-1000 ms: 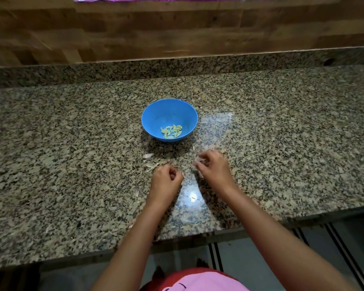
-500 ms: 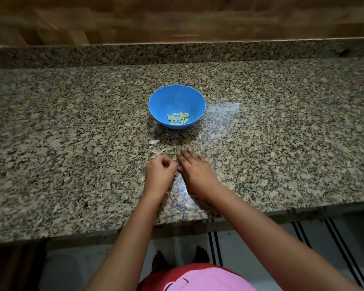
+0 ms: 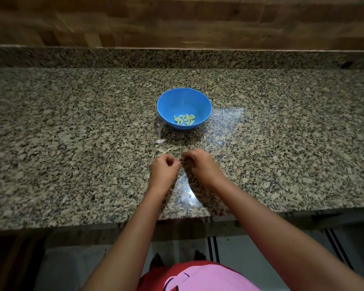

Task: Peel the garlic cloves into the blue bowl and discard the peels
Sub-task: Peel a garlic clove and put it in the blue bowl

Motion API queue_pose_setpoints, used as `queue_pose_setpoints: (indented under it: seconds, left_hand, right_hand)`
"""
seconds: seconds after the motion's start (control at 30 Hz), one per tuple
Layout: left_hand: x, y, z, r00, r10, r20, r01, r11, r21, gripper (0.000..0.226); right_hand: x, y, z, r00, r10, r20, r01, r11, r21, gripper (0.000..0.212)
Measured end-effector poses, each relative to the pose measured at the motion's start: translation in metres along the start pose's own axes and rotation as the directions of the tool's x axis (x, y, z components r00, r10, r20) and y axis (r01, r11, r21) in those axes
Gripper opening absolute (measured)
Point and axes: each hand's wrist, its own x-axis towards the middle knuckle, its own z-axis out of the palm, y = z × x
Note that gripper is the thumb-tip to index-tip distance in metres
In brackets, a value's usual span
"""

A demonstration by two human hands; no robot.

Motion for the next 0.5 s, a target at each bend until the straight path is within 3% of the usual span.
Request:
queue_pose_setpoints:
  seconds: [0.17, 0.27, 0.33, 0.5]
  left_hand:
    - [-0.003, -0.013, -0.015, 0.999, -0.034, -0.017, 0.034, 0.999, 0.008, 0.009]
    - [-0.012, -0.022, -0.017, 0.999, -0.045, -0.028, 0.043, 0.998, -0.045, 0.012]
    - [-0.019, -0.027, -0.015, 0.995, -0.06, -0.077, 0.052, 0.994, -0.101, 0.013]
    - [-0.022, -0.03, -0.015, 0.977, -0.113, -0.182, 0.085, 0.984, -0.155, 0.011]
  right_hand:
    - [-0.013, -0.01, -0.003, 0.999, 0.012, -0.039, -0.007, 0.992, 0.126, 0.039]
    - [-0.045, -0.003, 0.009, 0.983, -0.092, 0.16, 0.108, 0.99, -0.094, 0.063]
    - [-0.052, 0.0, 0.02, 0.959, -0.087, 0.268, 0.158, 0.953, -0.258, 0.078]
    - [-0.016, -0.005, 0.036, 0.968, -0.062, 0.243, 0.149, 0.922, -0.359, 0.072]
